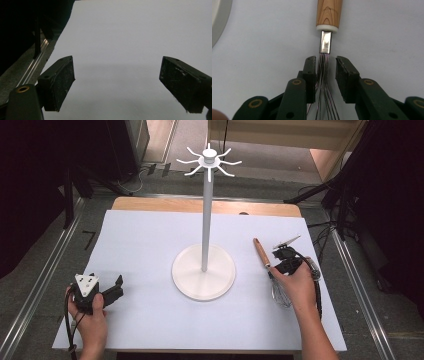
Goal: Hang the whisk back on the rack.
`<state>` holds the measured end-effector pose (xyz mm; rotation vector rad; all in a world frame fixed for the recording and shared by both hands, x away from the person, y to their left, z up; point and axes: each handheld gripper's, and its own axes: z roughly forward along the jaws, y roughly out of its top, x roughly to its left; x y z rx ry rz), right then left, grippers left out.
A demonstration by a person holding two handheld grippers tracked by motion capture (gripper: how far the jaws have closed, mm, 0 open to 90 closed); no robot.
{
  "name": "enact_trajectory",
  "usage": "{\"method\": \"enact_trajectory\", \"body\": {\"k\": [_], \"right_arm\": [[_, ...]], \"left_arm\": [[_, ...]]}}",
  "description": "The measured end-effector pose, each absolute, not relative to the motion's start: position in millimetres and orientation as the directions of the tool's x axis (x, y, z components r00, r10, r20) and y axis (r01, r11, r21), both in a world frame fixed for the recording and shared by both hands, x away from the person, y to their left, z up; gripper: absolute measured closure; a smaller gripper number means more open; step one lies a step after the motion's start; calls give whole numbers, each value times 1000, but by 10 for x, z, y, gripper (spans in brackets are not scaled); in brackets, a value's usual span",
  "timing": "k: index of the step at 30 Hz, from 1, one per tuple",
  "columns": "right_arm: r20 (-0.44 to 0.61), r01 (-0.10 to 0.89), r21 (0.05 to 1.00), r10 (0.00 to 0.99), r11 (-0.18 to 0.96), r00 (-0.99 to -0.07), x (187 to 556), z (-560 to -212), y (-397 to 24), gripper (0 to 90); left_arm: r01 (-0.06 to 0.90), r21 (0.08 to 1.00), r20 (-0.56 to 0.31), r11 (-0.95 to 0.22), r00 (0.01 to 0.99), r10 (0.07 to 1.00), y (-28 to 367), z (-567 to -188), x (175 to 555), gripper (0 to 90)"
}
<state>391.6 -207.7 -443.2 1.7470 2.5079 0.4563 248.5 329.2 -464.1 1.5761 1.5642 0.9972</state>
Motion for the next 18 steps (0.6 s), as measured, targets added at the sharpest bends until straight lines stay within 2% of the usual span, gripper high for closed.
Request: {"method": "enact_trajectory", "body": {"k": [5,18], "right_arm": [[120,910,248,922,332,-369,3925,-4465,-2042,798],[73,918,240,937,315,-341,3922,-4469,-1971,832]], "left_arm": [[467,883,49,-33,-21,999,3292,-4641,2486,137],[470,882,53,-36,-23,998,3289,-4641,2488,137]]}}
